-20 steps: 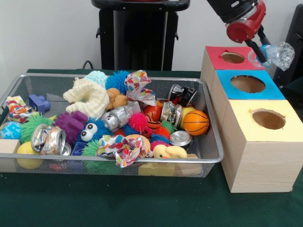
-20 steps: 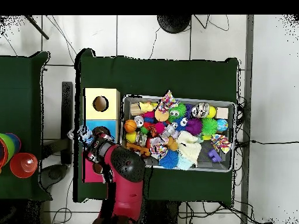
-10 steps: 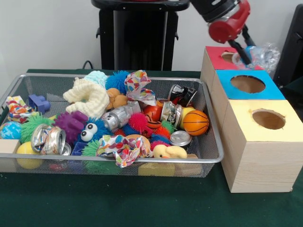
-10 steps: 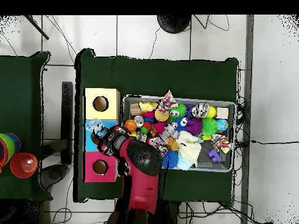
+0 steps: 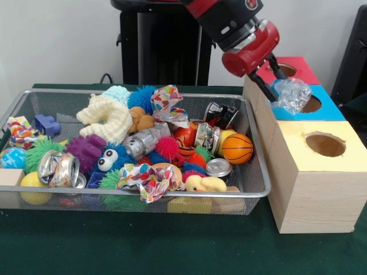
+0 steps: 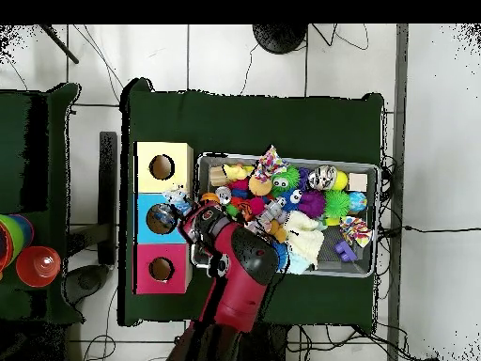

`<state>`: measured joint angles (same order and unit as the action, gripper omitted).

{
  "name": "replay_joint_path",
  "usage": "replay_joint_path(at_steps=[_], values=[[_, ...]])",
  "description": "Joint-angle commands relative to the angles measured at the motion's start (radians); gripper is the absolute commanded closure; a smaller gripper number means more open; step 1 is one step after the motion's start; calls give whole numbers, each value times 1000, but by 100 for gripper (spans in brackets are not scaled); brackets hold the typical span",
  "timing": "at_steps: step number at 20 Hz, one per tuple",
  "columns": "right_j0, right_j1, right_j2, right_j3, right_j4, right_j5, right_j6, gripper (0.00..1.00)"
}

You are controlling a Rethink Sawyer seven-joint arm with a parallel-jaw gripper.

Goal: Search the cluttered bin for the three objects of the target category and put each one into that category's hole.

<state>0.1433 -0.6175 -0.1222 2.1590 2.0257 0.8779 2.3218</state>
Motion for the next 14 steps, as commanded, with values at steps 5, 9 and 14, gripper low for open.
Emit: replay_joint_path(at_steps=[5, 9, 14], values=[[78, 139, 121, -78, 251, 215, -377, 100], [104, 130, 95, -79, 235, 224, -339, 100], [140, 43, 37, -49, 186, 205, -248, 100]])
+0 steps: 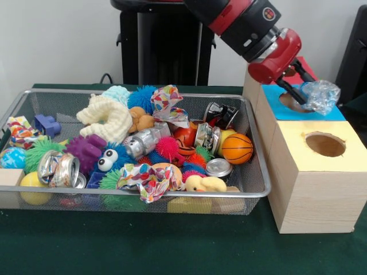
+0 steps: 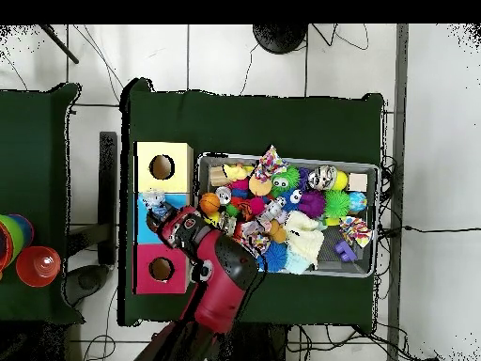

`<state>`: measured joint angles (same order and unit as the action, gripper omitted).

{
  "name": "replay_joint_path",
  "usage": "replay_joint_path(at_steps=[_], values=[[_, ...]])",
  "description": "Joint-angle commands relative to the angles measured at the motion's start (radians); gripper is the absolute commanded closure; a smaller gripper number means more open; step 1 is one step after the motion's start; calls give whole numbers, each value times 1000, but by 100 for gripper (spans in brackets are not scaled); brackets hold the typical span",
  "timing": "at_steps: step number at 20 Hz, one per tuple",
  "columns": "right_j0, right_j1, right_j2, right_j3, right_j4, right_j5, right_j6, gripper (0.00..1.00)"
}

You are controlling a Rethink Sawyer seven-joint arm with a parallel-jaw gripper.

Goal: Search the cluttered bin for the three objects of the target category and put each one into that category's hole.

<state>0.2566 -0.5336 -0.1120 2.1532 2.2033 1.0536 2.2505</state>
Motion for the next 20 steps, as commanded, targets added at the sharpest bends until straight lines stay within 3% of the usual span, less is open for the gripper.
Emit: replay_joint_path(at_steps=[1, 4, 8, 10, 13, 15, 20], values=[[36, -51, 13, -48, 2, 8, -166, 100], [39, -12, 4, -69, 1, -11, -217, 100], [36, 27, -36, -87, -102, -90, -227, 100], [39, 13, -52, -88, -143, -109, -194, 100], [38, 41, -52, -100, -112, -104, -234, 100], [49, 61, -48, -119, -46, -98, -262, 100], [82, 80, -80, -145, -9, -131, -262, 100]])
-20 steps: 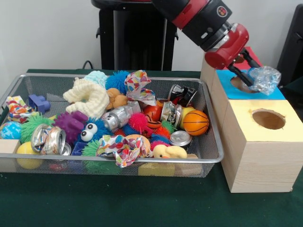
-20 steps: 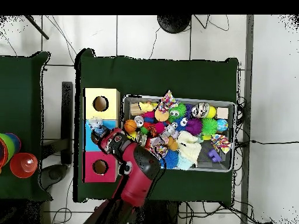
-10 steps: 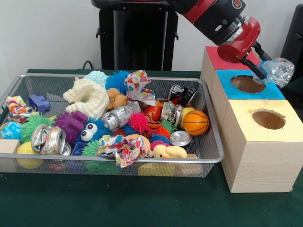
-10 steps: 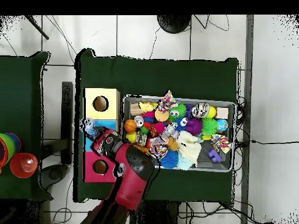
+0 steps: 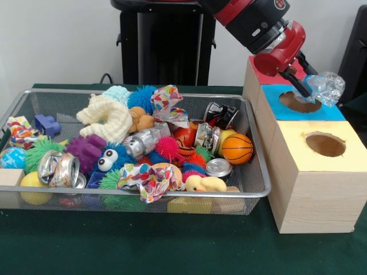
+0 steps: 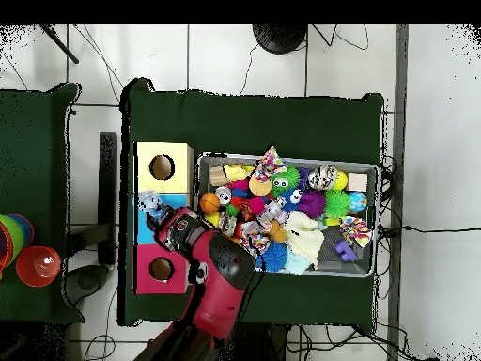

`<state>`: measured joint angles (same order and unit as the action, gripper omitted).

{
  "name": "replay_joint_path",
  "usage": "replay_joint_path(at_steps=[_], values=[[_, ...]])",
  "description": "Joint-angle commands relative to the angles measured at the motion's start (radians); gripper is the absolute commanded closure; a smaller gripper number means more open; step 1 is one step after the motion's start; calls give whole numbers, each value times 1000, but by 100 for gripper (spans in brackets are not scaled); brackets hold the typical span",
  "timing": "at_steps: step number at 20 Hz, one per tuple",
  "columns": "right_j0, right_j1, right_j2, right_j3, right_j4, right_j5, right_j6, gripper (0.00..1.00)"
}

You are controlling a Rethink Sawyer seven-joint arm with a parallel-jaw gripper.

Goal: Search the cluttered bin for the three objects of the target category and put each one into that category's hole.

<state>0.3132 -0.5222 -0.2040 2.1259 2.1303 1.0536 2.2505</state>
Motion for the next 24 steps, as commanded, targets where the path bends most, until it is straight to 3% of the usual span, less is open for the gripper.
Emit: replay_joint_path(at_steps=[1, 4, 7, 12, 18, 24], values=[[38, 75, 8, -128, 92, -138, -256, 100], [68, 101, 4, -158, 187, -138, -259, 100], [90, 112, -8, -175, 226, -129, -245, 100], [99, 106, -41, -168, 160, -112, -190, 100], [95, 164, -49, -150, 168, -68, -263, 100], [59, 201, -93, -100, -6, -71, -284, 100]])
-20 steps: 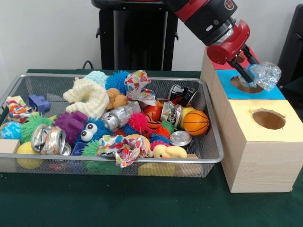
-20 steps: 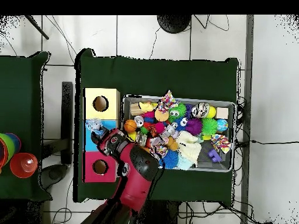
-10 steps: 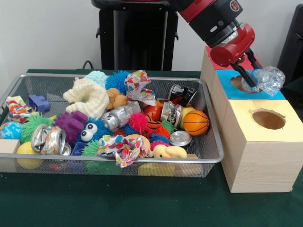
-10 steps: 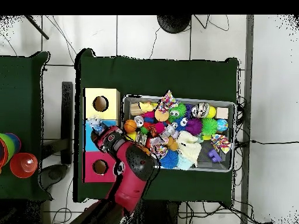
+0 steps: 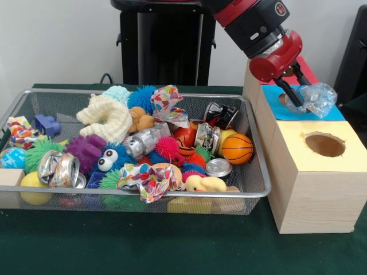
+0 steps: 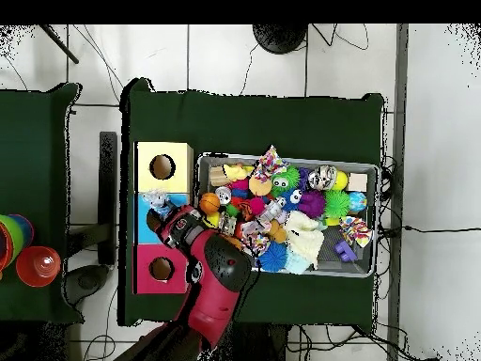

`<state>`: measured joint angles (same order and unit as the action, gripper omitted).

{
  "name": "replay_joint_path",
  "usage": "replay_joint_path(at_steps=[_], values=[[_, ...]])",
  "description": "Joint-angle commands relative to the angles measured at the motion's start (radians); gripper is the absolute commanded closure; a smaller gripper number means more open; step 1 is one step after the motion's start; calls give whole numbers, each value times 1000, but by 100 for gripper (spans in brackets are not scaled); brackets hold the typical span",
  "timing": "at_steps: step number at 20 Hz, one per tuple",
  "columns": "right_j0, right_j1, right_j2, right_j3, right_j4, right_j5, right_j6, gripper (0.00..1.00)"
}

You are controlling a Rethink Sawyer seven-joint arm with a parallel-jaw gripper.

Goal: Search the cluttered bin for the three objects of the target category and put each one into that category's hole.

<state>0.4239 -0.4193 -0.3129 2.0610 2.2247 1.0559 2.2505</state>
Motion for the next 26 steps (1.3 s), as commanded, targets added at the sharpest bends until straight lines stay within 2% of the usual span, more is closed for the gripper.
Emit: replay_joint_path(at_steps=[1, 5, 8, 14, 19, 21, 23, 24, 26], values=[[-54, 102, 20, -29, -94, -61, -297, 100], [-43, 127, 35, -8, -40, -26, -343, 100], [-34, 110, 65, 19, 15, 43, -332, 100], [14, 113, 83, 30, 102, 76, -333, 100], [30, 128, 59, 24, 88, 67, -333, 100], [48, 147, 28, 16, 72, 38, -385, 100], [49, 149, 25, 16, 66, 48, -390, 100], [50, 150, 23, 16, 63, 53, -392, 0], [56, 152, 14, 8, 58, 41, -373, 0]])
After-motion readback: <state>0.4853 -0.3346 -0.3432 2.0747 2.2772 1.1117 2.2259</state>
